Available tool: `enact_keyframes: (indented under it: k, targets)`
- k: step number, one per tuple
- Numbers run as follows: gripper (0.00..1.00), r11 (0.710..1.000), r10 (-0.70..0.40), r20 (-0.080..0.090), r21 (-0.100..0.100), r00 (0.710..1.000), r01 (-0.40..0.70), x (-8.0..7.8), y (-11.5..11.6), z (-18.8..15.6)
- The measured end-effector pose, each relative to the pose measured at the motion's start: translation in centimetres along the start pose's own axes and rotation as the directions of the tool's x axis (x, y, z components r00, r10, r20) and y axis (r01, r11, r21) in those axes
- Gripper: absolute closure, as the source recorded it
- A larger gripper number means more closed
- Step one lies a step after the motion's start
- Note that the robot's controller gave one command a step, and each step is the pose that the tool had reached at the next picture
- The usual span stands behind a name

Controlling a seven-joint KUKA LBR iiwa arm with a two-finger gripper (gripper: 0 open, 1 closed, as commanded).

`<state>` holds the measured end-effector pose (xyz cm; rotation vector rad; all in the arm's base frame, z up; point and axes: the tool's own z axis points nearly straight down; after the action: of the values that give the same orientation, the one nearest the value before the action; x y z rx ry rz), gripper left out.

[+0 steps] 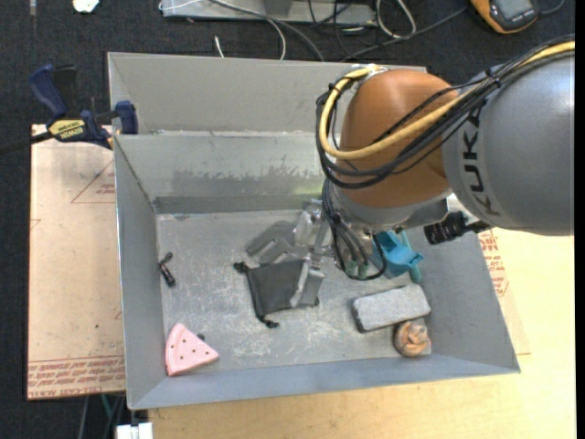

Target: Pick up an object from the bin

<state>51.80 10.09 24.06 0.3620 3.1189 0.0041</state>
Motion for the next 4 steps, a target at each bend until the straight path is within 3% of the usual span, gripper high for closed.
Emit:
enact_keyframes:
  k: [1,2,3,4]
  targets:
    - [0.00,0.995,0.101,0.000,-0.001,0.995,-0.101,-0.5,0.0,1.1]
    - [0.00,0.989,-0.149,0.000,0.000,0.989,0.149,-0.5,0.5,4.0]
    - [0.00,0.980,-0.201,0.006,-0.003,0.980,0.201,-1.5,2.3,11.7]
    - [0.00,0.990,-0.139,0.001,-0.002,0.990,0.139,-1.9,1.2,11.1]
